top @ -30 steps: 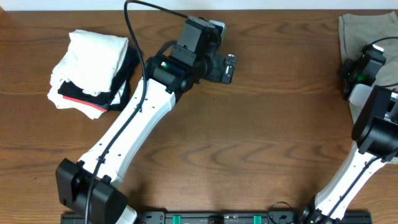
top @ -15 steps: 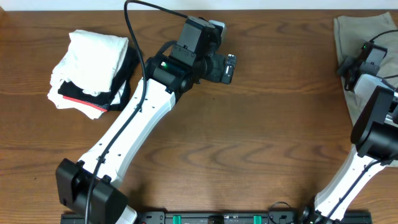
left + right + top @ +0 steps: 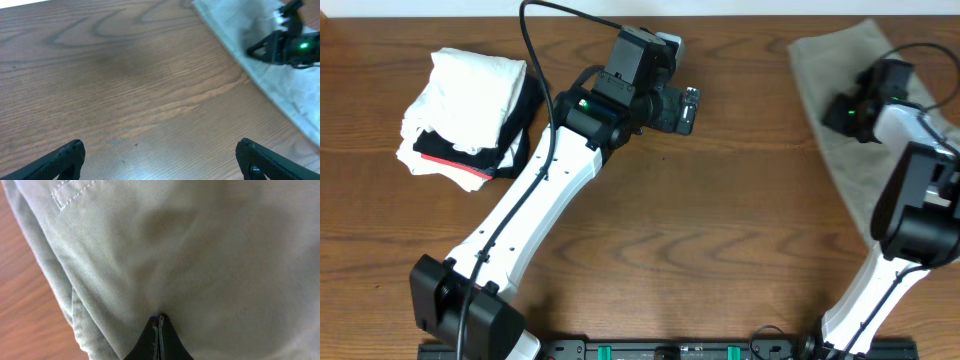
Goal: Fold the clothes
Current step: 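Drag the khaki pants with the right gripper toward the table center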
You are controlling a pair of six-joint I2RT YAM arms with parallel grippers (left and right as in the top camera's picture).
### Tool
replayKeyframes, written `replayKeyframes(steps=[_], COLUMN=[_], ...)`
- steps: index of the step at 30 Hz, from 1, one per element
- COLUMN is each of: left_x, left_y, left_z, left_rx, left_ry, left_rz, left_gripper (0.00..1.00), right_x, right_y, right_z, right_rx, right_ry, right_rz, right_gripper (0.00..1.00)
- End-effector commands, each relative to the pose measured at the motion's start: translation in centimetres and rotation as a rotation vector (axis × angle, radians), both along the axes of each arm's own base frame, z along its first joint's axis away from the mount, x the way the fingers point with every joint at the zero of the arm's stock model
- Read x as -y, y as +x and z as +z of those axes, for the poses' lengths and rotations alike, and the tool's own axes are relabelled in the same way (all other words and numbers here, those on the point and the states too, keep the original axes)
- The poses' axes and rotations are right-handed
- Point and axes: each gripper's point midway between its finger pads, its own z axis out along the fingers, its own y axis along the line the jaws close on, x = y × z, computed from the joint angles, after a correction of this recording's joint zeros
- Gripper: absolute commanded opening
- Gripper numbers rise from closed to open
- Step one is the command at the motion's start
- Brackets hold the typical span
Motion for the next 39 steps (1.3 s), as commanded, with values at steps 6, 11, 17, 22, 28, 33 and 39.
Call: replayKeyframes(steps=[6,11,17,22,28,33,39], left_x=[-0.1,-0.1,-0.1,-0.1,-0.1,-0.1,-0.1], left_y=[0.5,0.5,0.5,0.5,0.5,0.5,0.5], left_z=[0.8,0.8,0.8,0.8,0.8,0.8,0.8], left_rx=[0.021,0.020,0.021,0.021,0.021,0.021,0.021], left_ry=[-0.003,-0.003,-0.003,-0.003,-0.003,-0.003,-0.003], left_rz=[0.008,0.008,0.009,0.009,0.008,0.008,0.008], left_gripper=[0.98,0.98,0.98,0.98,0.98,0.98,0.98], right_x=[-17.0,-21.0,-23.2,-24.7,-25.1,-25.5,-26.4], right_y=[-14.2,-18.5,-22.6,-25.4,-27.3,-26.6,-23.7], right_z=[-9.9,-9.4,-8.7,-8.0,-7.3,-5.4,-0.3], right_rx=[-0.543,-0.677,-0.812,-0.885,-0.943,-0.894,-0.711], right_ry=[0.231,0.166,0.066,0.029,-0.040,-0.038,-0.025], right_rz=[0.371,0.544,0.666,0.772,0.856,0.871,0.803], right_gripper=[0.01,0.01,0.01,0.01,0.01,0.01,0.01])
